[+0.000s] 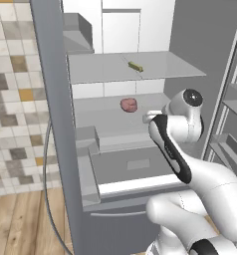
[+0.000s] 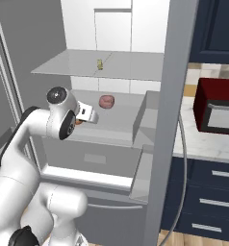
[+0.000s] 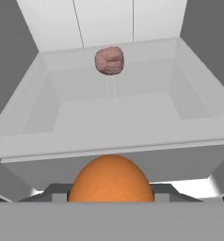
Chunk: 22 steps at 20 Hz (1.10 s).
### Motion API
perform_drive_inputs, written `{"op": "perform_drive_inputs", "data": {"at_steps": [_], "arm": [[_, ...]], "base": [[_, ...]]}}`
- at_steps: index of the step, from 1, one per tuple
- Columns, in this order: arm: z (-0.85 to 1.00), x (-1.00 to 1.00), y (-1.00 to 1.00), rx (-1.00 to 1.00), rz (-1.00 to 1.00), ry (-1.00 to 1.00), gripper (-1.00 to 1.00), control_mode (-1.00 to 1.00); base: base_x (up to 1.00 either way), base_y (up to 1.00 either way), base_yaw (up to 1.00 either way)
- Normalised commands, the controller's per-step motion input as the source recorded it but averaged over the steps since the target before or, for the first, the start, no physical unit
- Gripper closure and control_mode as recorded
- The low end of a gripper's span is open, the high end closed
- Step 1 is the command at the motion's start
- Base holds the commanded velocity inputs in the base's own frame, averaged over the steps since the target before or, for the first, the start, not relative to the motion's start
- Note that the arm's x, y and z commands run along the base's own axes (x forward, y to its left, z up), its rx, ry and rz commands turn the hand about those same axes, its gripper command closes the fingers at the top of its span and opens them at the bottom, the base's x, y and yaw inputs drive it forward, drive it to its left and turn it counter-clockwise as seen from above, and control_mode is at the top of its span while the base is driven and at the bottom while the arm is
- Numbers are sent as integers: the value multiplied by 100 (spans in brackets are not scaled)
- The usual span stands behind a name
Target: Pick the egg and butter from the fridge and place them by the bowl for mixing.
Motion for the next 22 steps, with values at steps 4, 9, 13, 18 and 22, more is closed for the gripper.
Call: {"op": "perform_drive_inputs", "data": {"at_steps": [4, 9, 13, 18, 22], "arm": [[0, 0, 0, 0, 0, 0, 100, 100], [0, 0, 0, 0, 0, 0, 100, 100], [0, 0, 0, 0, 0, 0, 100, 100], [0, 0, 0, 0, 0, 0, 100, 100], [0, 0, 0, 0, 0, 0, 100, 100]], "base": [[-16, 0, 1], [-72, 0, 0], [-67, 5, -7], [-40, 36, -41], [-11, 50, -46]]}}
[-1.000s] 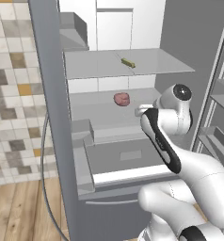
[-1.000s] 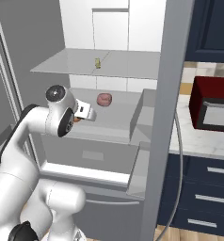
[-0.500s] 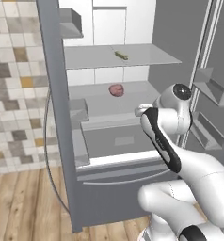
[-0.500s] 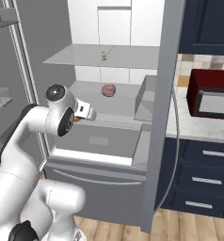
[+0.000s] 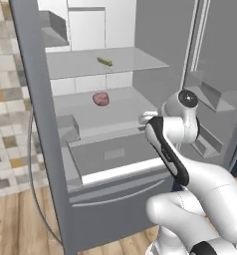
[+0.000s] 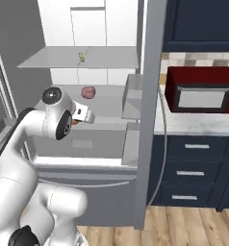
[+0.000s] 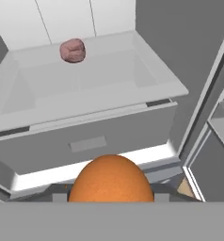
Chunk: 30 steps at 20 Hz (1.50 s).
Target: Pick the egg and butter from the fridge and place them by the bowl for mixing.
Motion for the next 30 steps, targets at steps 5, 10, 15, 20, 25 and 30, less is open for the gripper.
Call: {"op": "perform_drive_inputs", "data": {"at_steps": [5, 10, 15, 20, 25, 30], "arm": [[0, 0, 0, 0, 0, 0, 100, 100], [0, 0, 0, 0, 0, 0, 100, 100], [0, 0, 0, 0, 0, 0, 100, 100], [0, 0, 0, 0, 0, 0, 100, 100], [0, 0, 0, 0, 0, 0, 100, 100], [0, 0, 0, 0, 0, 0, 100, 100]], "base": [[0, 51, -46], [-20, 44, -52], [-61, 51, -31], [-69, 48, -22], [-91, 42, -1], [-89, 35, -5]]}}
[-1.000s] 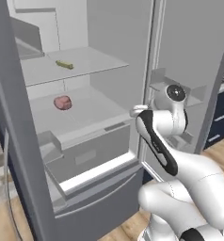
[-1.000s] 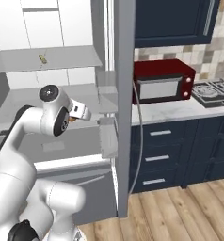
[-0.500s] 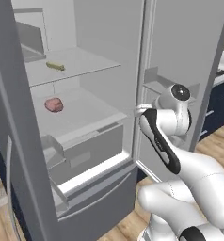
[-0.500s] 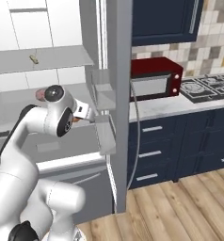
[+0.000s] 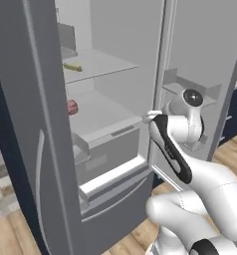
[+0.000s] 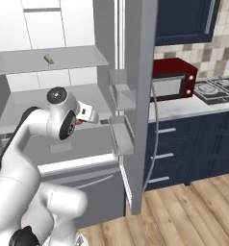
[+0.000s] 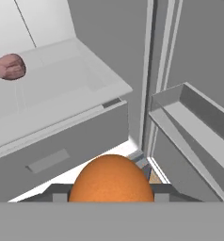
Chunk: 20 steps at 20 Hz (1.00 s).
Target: Pick the egg and butter from the fridge and place them by the bowl for mixing.
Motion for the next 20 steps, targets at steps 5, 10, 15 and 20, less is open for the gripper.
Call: {"op": "perform_drive_inputs", "data": {"at_steps": [5, 10, 15, 20], "arm": [[0, 0, 0, 0, 0, 0, 100, 100], [0, 0, 0, 0, 0, 0, 100, 100], [0, 0, 0, 0, 0, 0, 100, 100], [0, 0, 0, 0, 0, 0, 100, 100]], "base": [[-64, 54, -22], [-35, 35, -60], [-13, 24, -78], [-15, 23, -79]]}}
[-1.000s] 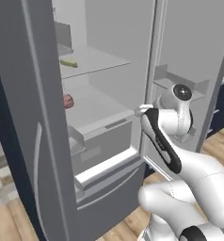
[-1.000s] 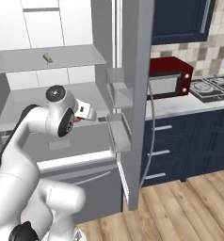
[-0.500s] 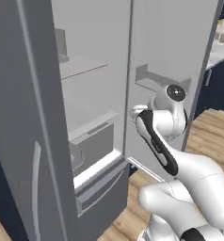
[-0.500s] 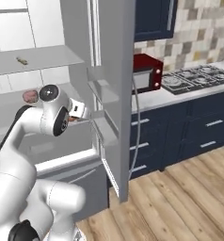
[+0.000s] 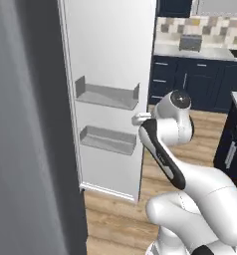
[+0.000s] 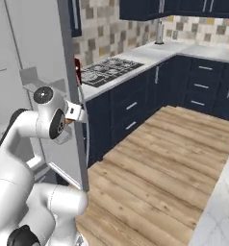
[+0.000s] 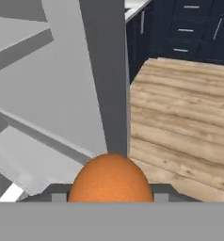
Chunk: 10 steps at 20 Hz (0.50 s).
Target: Pick the egg and butter from the fridge and place them by the bowl for mixing.
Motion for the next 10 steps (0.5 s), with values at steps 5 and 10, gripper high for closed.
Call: {"op": "perform_drive_inputs", "data": {"at_steps": [5, 10], "arm": [[0, 0, 0, 0, 0, 0, 100, 100], [0, 0, 0, 0, 0, 0, 100, 100]], "base": [[-19, 31, -69], [-3, 35, -69]]}}
